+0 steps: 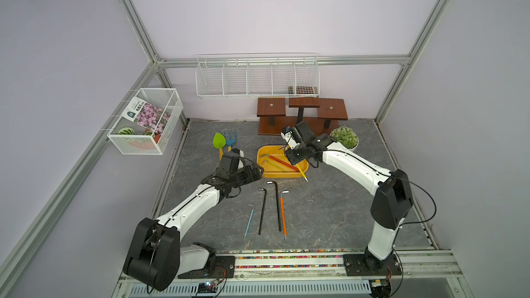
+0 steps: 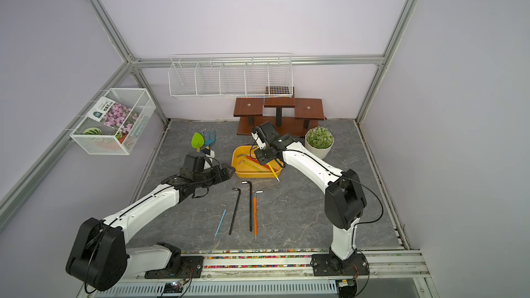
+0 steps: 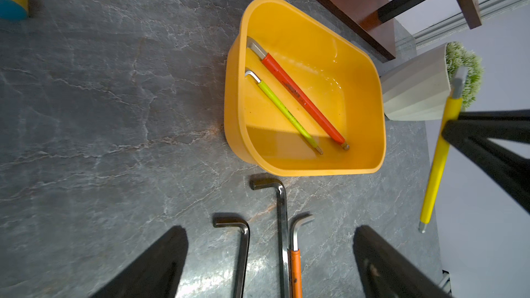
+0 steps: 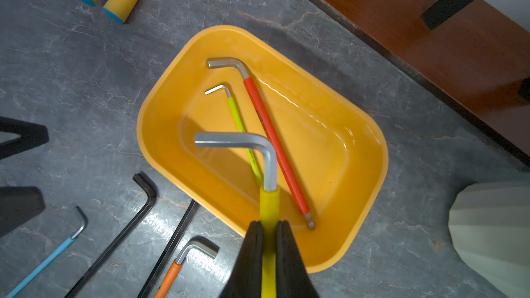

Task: Put the hex key on the desktop into the storage box
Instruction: Place the Allen key in the storage box.

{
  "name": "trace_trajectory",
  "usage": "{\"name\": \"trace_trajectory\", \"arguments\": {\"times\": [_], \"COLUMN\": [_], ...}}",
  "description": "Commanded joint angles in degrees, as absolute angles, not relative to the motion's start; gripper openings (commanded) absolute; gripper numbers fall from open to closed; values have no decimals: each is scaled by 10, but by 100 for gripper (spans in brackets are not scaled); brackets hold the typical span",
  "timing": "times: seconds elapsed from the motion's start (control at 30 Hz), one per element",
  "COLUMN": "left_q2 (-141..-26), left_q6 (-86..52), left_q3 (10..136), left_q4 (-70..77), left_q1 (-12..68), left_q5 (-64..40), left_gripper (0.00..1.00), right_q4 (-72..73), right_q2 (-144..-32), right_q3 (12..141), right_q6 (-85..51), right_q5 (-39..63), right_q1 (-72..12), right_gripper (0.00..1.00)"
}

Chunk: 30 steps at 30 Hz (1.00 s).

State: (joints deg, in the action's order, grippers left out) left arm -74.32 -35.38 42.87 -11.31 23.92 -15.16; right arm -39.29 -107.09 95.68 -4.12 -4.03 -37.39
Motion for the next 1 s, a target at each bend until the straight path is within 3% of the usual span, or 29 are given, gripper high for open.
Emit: {"name": "trace_trajectory", "arguments": {"times": [0.0, 0.53, 0.97], "left_q2": [-755, -745, -749], "left_q6": [-339, -340, -345], "left_q3": [436, 418, 416], "left_q4": [-114, -115, -113], "left_q1": [241, 241, 241], "left_q5": [-157, -140, -145], "left_gripper": [95, 95, 95], "right_q4": [-418, -465, -467], "right_q2": [-1100, -1294, -1322], "right_q3": [1003, 1228, 1219], "right_q6": [-5, 110, 96], "right_q5": [-42, -53, 5], "right_q1": [-365, -359, -360], "right_gripper": [3, 4, 13]}}
